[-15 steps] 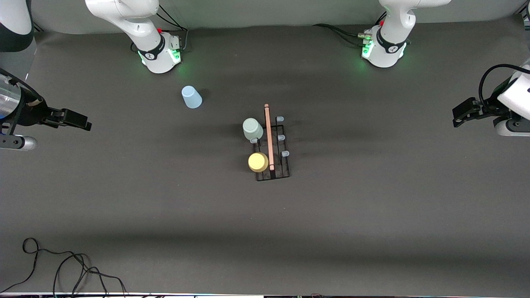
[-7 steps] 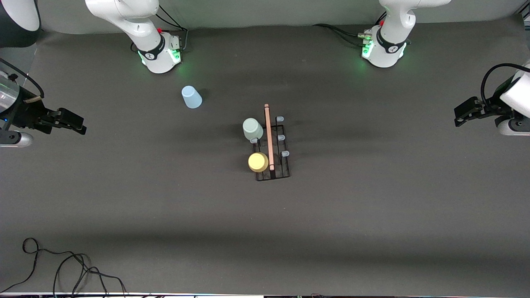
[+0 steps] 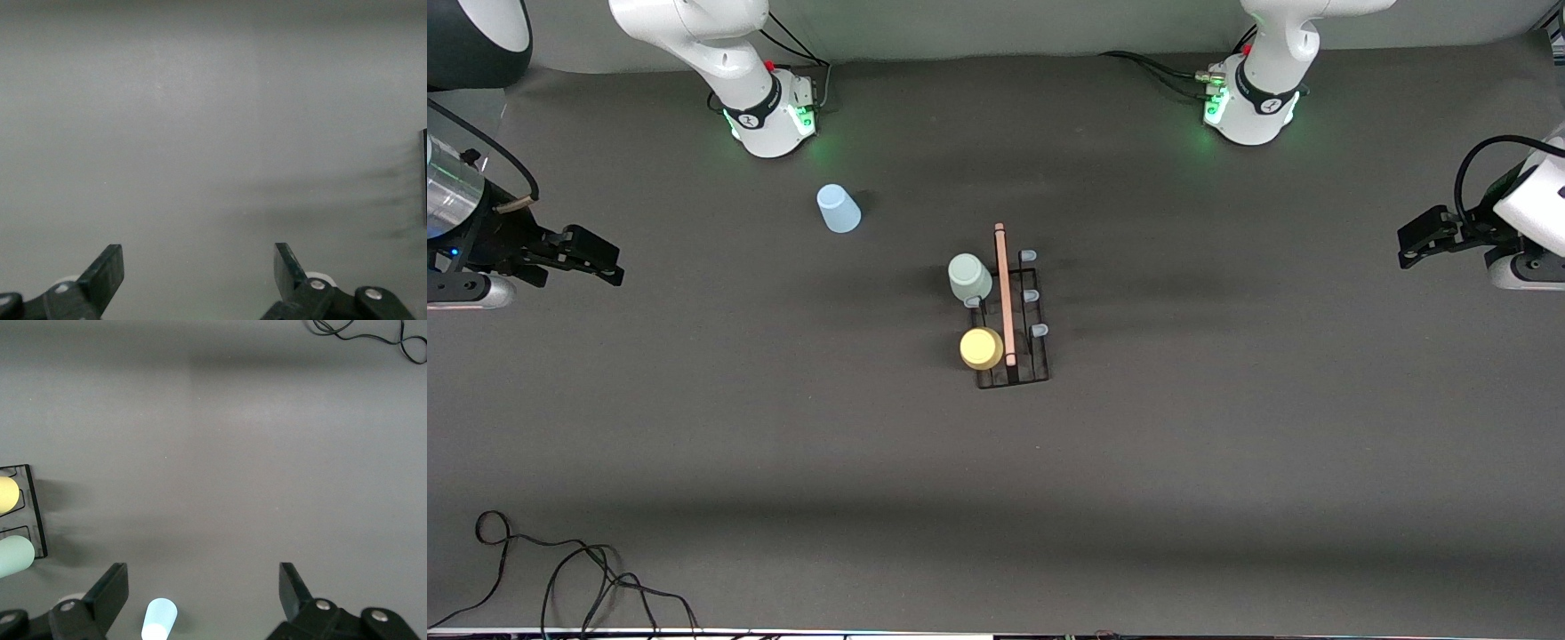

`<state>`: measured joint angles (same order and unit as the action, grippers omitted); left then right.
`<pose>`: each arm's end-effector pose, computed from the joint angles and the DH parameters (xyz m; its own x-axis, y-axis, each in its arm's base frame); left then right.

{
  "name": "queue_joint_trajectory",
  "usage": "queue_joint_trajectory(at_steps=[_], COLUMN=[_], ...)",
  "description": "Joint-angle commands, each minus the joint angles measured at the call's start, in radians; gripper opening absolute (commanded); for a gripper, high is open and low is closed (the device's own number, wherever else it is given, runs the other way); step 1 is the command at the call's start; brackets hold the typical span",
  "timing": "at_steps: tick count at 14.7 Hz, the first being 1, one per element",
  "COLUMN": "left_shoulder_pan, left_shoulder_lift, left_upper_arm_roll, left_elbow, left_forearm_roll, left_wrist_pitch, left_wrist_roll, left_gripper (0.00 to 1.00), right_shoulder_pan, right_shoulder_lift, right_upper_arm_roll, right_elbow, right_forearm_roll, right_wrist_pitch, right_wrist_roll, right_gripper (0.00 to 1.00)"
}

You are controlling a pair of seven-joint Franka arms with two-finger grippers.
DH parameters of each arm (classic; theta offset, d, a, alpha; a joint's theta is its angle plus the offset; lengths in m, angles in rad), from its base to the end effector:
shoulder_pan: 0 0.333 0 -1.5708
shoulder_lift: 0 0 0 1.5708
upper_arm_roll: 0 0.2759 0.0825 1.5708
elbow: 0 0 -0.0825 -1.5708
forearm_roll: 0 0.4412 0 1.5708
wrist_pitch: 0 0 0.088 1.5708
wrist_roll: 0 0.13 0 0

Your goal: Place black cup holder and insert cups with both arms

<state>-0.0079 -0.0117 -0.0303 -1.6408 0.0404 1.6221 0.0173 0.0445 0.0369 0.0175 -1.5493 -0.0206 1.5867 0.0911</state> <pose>0.6114 -0.0184 0.5360 0.9983 -0.0575 -0.0078 -0.0578 -0.9975 -0.0406 0.6221 0.0358 0.5514 0.9996 -0.0288 0.0023 -0.0288 -0.9994 0.0198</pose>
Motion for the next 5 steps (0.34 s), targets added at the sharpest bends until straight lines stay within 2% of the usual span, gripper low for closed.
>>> queue_joint_trajectory(at_steps=[1,5], left_shoulder_pan=[-0.012,-0.007], left_shoulder_lift=[-0.002,-0.002], left_upper_arm_roll=[0.007,0.007], left_elbow=[0.012,0.012], left_forearm_roll=[0.016,0.004], left_wrist_pitch=[-0.015,0.005], left_wrist_roll=[-0.002,-0.019], left_gripper=[1.0,1.0], right_shoulder_pan=[0.006,0.006], right_shoulder_lift=[-0.009,-0.009], right_upper_arm_roll=[-0.011,-0.011], right_elbow=[0.009,0.009], right_forearm_roll=[-0.018,-0.016], right_wrist_pitch=[-0.001,-0.001], right_wrist_roll=[-0.011,-0.014], right_gripper=[1.0,1.0])
